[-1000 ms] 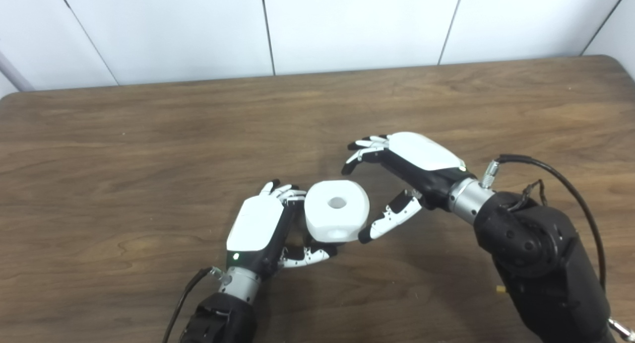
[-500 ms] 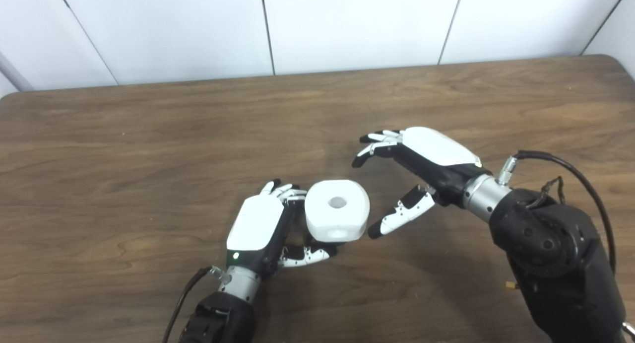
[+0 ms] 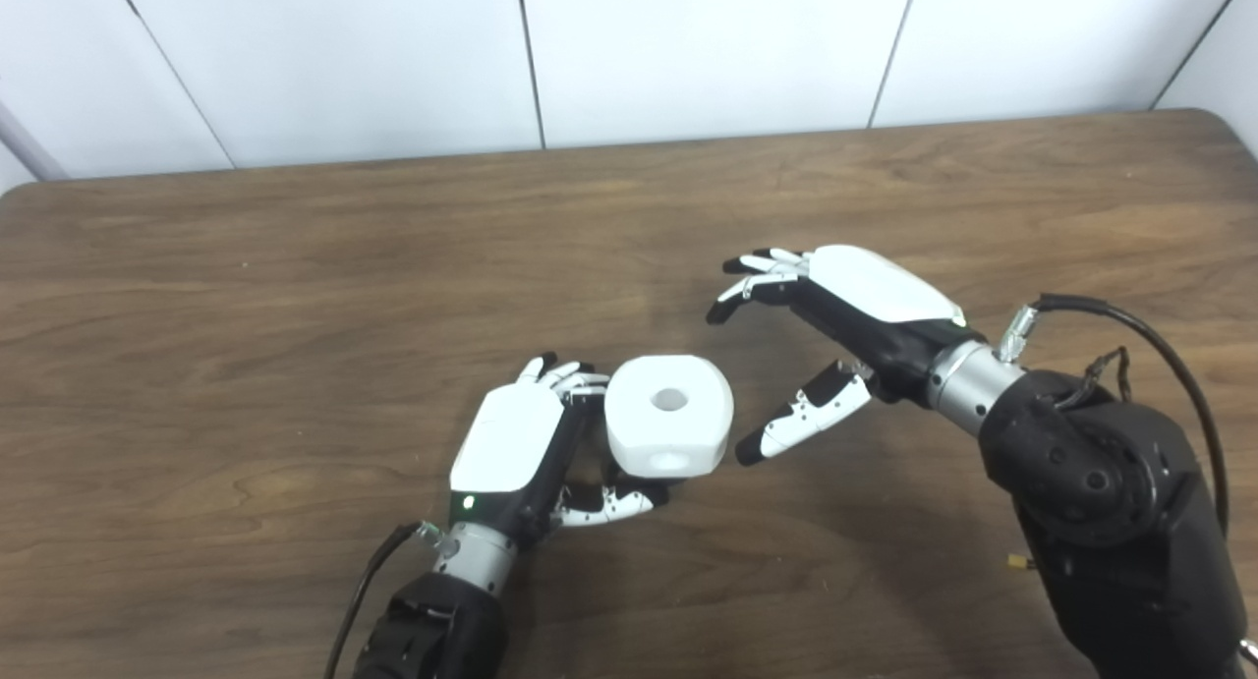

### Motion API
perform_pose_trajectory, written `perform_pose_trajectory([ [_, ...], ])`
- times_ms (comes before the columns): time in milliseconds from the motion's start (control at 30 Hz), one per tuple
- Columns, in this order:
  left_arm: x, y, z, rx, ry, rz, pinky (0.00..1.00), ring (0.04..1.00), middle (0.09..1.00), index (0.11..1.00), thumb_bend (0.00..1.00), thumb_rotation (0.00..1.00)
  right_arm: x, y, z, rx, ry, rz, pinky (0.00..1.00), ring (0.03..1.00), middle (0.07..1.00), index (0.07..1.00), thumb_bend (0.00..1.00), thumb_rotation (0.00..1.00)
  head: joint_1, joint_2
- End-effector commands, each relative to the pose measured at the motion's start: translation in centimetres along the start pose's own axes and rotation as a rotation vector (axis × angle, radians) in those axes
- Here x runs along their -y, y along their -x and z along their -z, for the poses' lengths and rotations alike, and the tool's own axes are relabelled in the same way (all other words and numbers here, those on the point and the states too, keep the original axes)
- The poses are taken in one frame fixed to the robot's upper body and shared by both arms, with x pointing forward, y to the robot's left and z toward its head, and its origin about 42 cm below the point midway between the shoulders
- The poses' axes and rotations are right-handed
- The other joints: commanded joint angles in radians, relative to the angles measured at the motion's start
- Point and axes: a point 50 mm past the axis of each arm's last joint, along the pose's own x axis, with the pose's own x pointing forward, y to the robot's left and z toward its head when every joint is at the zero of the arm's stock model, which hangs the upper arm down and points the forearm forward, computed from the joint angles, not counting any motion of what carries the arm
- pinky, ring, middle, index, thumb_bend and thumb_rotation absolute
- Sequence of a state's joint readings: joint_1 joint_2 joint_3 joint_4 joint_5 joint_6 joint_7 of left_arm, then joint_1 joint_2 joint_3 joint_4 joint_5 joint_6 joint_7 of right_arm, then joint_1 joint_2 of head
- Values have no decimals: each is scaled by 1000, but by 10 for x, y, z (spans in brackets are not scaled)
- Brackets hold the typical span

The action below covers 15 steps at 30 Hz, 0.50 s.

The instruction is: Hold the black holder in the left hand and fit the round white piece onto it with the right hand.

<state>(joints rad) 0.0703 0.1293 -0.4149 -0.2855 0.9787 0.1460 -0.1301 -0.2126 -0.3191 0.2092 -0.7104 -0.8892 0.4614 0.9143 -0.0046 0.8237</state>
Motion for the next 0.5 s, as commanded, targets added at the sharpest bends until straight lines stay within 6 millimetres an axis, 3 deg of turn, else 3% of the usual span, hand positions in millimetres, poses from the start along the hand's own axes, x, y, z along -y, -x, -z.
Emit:
perform_pose_trajectory([
  [0,0,-3,2,-32,-25,31,974,879,787,636,954,198,10,0,-4,12,17,55,1000,980,938,761,1000,379,-1,1],
  [167,-5,-5,2,-43,-15,19,967,880,801,686,996,240,10,-4,-4,15,17,59,1000,978,935,759,1000,389,5,-1],
  [333,-8,-5,2,-59,6,9,978,887,800,592,996,219,11,-6,-2,12,7,56,1000,988,939,765,1000,392,8,-3],
  [467,-10,-5,3,-64,5,10,982,890,800,577,987,217,10,-6,-1,5,10,54,1000,993,941,770,1000,398,7,-6],
])
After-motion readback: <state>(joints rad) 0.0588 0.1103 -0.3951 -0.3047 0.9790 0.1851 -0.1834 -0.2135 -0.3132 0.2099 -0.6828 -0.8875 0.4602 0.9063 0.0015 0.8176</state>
